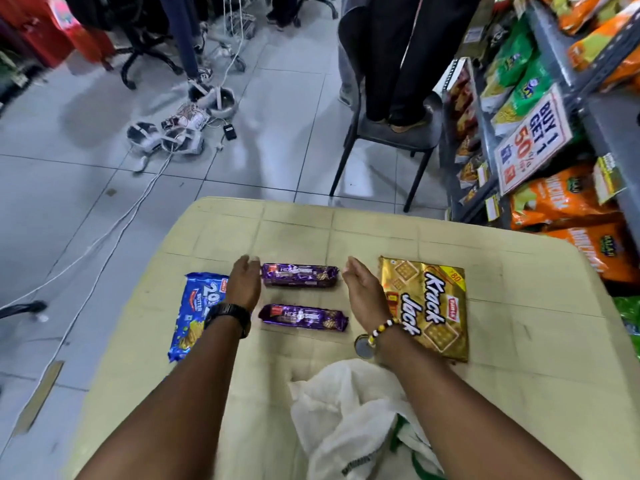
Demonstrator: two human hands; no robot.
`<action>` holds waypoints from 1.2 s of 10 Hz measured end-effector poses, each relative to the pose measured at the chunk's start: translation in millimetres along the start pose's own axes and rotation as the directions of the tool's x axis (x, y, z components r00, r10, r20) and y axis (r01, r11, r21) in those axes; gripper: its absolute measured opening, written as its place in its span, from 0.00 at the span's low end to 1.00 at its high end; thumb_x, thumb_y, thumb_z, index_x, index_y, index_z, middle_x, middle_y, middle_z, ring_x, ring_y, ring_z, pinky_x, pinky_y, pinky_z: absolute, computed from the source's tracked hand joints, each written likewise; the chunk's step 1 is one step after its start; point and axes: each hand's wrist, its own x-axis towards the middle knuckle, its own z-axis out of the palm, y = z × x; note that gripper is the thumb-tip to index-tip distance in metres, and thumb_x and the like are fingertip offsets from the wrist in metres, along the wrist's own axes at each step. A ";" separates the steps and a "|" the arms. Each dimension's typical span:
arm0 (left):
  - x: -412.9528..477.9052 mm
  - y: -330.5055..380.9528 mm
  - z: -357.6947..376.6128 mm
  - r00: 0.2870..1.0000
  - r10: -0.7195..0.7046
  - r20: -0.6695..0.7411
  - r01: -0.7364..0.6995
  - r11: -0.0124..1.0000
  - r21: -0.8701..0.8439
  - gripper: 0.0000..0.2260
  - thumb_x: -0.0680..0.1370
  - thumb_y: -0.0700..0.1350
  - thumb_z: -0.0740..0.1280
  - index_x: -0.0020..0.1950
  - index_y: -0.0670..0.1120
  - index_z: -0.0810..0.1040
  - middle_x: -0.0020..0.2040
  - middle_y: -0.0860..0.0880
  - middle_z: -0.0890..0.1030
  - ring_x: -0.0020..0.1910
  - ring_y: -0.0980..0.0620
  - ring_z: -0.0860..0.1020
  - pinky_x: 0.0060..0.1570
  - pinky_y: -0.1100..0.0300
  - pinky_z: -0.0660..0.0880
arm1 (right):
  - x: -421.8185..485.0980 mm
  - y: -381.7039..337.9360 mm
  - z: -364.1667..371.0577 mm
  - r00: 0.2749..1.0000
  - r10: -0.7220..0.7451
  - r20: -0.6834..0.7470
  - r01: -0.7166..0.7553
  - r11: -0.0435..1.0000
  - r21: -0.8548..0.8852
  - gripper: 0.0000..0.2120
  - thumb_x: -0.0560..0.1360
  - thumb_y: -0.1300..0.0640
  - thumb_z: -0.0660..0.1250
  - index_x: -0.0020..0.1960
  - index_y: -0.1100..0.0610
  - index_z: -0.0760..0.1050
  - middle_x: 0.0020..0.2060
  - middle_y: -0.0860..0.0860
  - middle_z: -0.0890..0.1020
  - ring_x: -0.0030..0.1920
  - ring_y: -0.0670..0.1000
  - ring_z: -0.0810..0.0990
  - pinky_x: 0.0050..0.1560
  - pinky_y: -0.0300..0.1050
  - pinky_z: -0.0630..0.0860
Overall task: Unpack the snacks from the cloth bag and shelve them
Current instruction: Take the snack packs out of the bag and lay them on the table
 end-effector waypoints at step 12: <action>-47.3 -48.1 -19.4 0.938 0.076 0.339 -0.141 0.975 0.174 0.23 0.77 0.68 0.53 0.49 0.56 0.82 0.46 0.54 0.84 0.48 0.54 0.80 0.53 0.55 0.75 | -49.4 34.5 16.7 0.972 0.191 -0.137 -0.222 0.937 -0.269 0.18 0.78 0.51 0.63 0.64 0.58 0.76 0.59 0.55 0.81 0.58 0.56 0.79 0.57 0.48 0.74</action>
